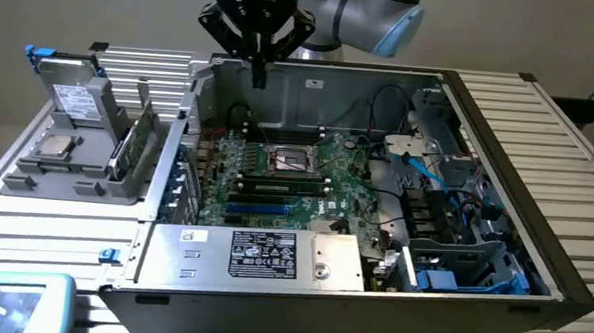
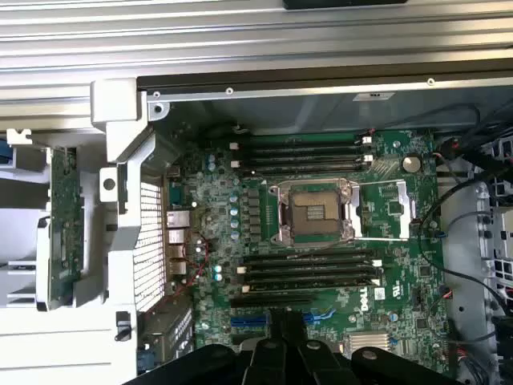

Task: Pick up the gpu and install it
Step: 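Reach for the gpu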

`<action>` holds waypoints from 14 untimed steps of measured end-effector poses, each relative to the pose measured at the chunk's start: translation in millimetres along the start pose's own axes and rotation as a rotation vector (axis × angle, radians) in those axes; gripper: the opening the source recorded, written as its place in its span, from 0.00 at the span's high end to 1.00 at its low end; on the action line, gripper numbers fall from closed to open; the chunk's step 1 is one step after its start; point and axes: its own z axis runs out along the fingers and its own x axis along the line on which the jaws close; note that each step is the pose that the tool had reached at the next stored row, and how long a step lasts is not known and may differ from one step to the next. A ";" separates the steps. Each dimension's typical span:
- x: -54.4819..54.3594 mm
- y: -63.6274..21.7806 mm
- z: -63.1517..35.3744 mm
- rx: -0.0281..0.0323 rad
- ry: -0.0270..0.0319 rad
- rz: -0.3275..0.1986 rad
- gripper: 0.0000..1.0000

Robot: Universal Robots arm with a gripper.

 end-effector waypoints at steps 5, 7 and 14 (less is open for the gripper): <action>0.0 0.0 0.0 0.0000 0.0000 0.000 0.88; 0.0 0.0 0.0 0.0000 0.0000 0.000 0.88; 12.2 -0.1 1.1 0.0001 -0.0001 0.000 0.87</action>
